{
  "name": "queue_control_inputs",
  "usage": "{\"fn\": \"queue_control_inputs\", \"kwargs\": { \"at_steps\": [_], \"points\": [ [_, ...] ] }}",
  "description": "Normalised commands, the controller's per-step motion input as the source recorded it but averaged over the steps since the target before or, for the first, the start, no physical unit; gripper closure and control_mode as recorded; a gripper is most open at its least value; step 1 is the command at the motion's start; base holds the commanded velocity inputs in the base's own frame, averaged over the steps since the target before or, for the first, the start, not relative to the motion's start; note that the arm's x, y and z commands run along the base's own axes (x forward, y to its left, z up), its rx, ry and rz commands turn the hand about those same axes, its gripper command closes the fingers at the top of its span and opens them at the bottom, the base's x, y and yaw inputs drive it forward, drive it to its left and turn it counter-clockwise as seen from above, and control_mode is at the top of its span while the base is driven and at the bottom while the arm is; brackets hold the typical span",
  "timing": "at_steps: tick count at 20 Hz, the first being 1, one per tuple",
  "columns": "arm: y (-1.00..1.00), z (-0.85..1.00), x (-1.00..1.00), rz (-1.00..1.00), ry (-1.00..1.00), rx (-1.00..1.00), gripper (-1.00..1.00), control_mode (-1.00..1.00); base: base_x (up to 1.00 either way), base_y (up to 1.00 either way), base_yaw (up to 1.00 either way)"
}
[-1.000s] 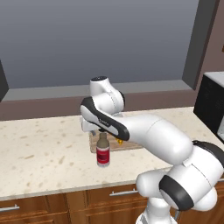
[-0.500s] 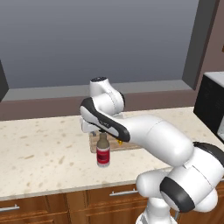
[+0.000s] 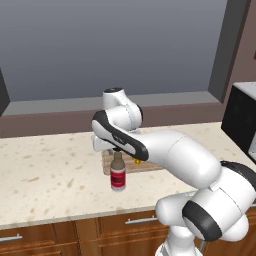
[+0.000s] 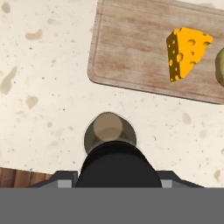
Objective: Retrieve the reheated potato from the microwave, then place the potato, cheese, and condiment on the cutting board.
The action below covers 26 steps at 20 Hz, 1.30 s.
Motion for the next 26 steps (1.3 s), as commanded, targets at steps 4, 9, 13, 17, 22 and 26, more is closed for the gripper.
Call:
{"fn": "queue_control_inputs", "kwargs": {
  "at_steps": [4, 9, 13, 17, 22, 26],
  "points": [
    [-0.01, 0.21, 0.00, 0.00, 0.02, 0.00, 1.00, -1.00, 0.00, 0.00, 0.00],
    [0.00, 0.48, 0.19, 0.00, 0.03, 0.00, 1.00, -1.00, 0.00, 0.00, 0.00],
    [0.00, 0.37, 0.42, 0.00, 0.01, 0.00, 1.00, -1.00, 0.00, 0.00, 0.00],
    [0.00, 0.20, 0.48, 0.00, 0.00, 0.00, 1.00, -1.00, 0.00, 0.00, 0.00],
    [0.00, 0.04, 0.31, 0.00, 0.00, 0.00, 1.00, -1.00, 0.00, 0.00, 0.00],
    [0.00, -0.01, 0.23, 0.00, 0.00, 0.00, 1.00, -1.00, 0.00, 0.00, 0.00]
  ]
}}
